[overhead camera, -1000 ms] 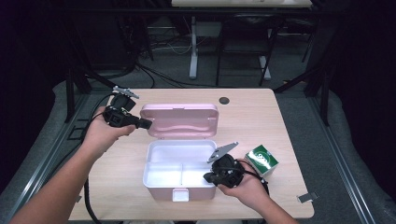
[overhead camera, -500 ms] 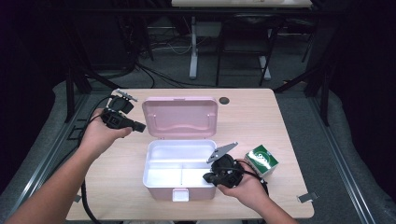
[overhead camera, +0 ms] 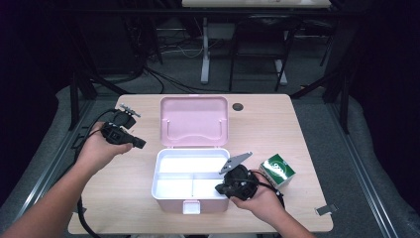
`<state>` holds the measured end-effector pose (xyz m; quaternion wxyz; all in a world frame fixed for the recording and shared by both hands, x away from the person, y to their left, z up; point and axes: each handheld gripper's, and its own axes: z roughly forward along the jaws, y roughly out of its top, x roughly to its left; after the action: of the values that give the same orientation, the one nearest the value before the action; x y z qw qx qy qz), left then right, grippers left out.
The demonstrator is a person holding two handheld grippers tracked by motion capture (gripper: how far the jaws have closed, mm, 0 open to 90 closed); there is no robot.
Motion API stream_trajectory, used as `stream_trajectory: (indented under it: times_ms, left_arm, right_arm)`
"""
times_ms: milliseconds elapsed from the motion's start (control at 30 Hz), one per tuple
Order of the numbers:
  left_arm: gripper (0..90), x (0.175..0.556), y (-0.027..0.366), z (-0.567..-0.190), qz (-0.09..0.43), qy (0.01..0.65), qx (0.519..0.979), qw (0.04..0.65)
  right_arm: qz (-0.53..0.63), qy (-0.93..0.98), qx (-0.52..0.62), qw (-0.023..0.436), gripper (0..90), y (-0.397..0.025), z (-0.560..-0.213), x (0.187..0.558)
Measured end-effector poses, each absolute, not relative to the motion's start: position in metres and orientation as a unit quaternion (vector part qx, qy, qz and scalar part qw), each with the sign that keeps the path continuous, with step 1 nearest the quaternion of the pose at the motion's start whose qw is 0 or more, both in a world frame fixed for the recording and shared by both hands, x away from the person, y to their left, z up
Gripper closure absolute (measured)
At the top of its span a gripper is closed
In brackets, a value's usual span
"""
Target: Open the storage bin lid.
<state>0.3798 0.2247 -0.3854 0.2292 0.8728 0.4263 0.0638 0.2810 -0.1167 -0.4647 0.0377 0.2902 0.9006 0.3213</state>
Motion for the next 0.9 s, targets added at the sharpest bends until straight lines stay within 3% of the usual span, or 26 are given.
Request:
stream_trajectory:
  times_ms: [500,833,900]
  left_arm:
    - [88.0,0.366,0.236,-0.398,0.037,0.397,0.899,0.181]
    - [87.1,0.354,0.222,-0.394,0.03,0.318,0.937,0.14]
    - [86.1,0.35,0.213,-0.396,0.026,0.273,0.954,0.124]
  right_arm:
    - [0.328,0.899,0.288,0.034,90.0,-0.117,-0.466,0.282]
    - [0.326,0.899,0.29,0.036,90.0,-0.117,-0.465,0.281]
    - [0.328,0.898,0.29,0.035,90.0,-0.117,-0.466,0.281]
